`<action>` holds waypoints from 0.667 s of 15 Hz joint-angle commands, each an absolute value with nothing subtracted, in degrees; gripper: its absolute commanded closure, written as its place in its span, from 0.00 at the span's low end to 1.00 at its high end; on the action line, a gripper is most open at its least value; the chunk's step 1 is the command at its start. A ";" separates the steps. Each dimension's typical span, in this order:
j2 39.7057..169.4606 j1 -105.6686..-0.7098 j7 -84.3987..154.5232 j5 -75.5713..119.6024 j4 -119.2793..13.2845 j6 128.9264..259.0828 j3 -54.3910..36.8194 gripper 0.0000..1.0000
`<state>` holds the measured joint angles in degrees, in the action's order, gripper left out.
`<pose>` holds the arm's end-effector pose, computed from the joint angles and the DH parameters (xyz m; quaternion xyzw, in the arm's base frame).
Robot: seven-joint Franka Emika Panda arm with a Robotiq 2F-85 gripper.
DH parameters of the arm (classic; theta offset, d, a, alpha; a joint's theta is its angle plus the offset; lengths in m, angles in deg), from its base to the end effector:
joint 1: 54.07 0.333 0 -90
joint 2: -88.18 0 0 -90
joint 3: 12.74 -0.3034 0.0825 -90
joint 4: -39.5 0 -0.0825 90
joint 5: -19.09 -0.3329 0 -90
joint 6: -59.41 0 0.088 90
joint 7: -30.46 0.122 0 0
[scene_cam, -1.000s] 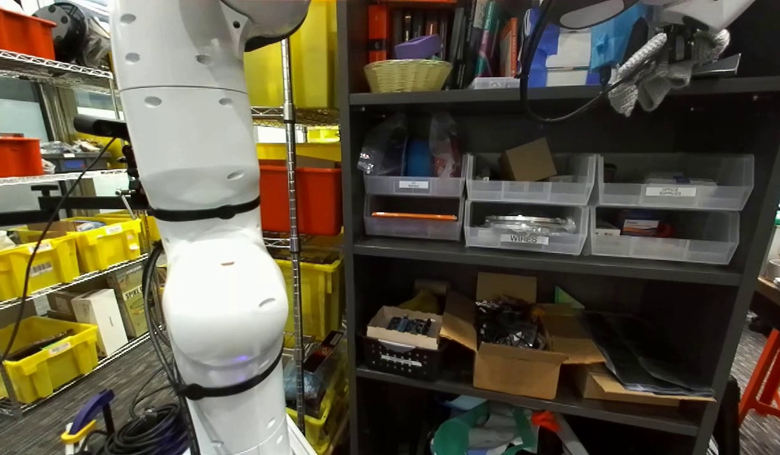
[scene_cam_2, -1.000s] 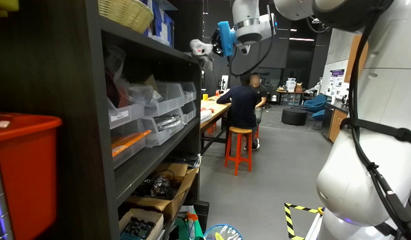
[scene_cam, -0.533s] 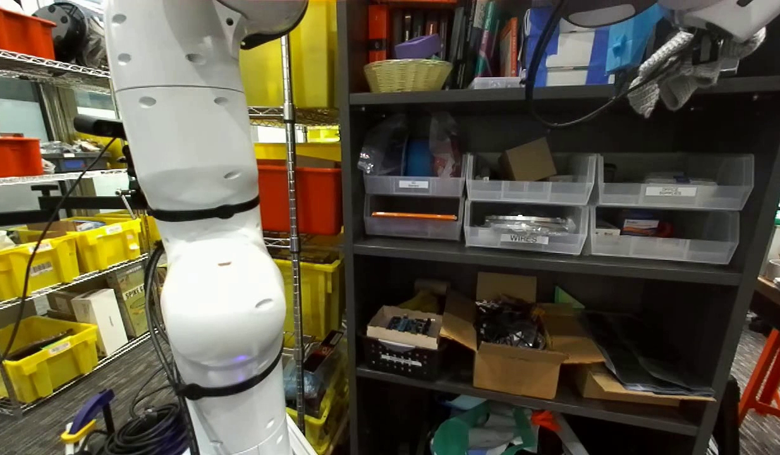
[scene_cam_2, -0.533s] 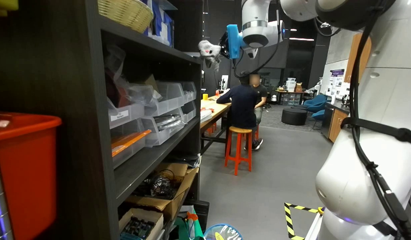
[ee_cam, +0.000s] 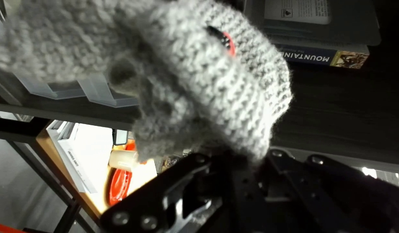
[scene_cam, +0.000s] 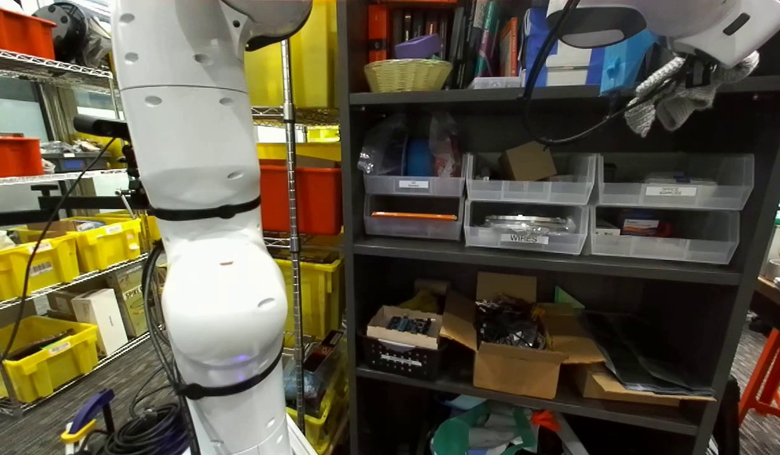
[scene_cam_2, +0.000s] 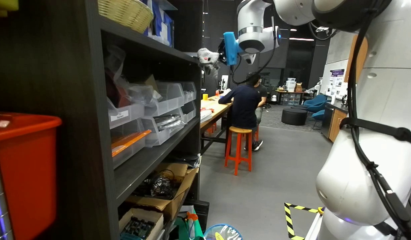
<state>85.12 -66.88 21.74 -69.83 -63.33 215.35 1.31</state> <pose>0.4787 -0.2810 0.6395 -0.5505 0.5257 -0.4868 0.4286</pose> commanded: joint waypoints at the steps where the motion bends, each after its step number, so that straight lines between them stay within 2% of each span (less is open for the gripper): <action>1: 86.15 -65.59 21.00 -69.21 -62.46 220.29 -0.31 0.97; 10: 87.43 -62.83 18.04 -68.94 -60.40 227.33 -4.27 0.97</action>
